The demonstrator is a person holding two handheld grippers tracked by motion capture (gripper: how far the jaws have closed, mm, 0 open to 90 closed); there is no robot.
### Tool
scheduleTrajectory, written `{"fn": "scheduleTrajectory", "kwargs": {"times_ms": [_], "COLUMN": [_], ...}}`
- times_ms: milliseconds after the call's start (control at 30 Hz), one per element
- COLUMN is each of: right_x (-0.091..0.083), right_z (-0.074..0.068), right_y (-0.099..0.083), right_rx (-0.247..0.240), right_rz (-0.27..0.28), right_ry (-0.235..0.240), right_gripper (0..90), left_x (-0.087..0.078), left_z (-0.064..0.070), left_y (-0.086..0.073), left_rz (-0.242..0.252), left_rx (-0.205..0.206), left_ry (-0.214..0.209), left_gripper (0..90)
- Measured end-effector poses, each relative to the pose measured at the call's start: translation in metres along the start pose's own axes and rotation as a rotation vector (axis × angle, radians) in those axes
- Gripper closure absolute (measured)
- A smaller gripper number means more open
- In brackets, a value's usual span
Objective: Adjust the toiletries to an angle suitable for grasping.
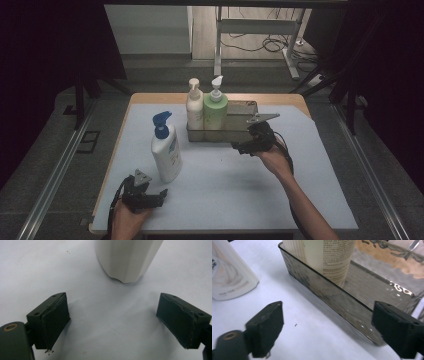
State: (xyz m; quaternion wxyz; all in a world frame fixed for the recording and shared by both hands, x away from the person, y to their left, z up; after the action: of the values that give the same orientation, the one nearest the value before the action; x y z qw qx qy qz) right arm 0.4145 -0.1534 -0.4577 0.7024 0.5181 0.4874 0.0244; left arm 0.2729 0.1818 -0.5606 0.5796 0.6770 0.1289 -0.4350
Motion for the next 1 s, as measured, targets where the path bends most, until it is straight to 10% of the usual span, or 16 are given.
{"fn": "scheduleTrajectory", "kwargs": {"times_ms": [1000], "right_x": [-0.048], "right_z": [0.002], "right_y": [-0.068], "right_rx": [-0.016], "right_rz": [-0.043], "right_ry": [-0.058], "right_gripper": [0.0], "left_x": [0.000], "left_z": [0.000], "left_y": [0.000], "left_rz": [-0.002], "left_rx": [0.001], "left_ry": [0.000], "left_gripper": [10.5]}}
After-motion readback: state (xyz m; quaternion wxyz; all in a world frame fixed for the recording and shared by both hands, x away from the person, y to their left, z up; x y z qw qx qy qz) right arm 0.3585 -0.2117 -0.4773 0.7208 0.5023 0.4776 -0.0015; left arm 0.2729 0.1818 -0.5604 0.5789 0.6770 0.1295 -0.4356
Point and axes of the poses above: each handheld gripper's, and its own axes: x roughly forward along the jaws, y roughly out of its top, z roughly to its right, the point moved 5 cm from there along x, roughly forward along the jaws, and after that the axes turned 1 degree about -x, right-handed, at the moved point
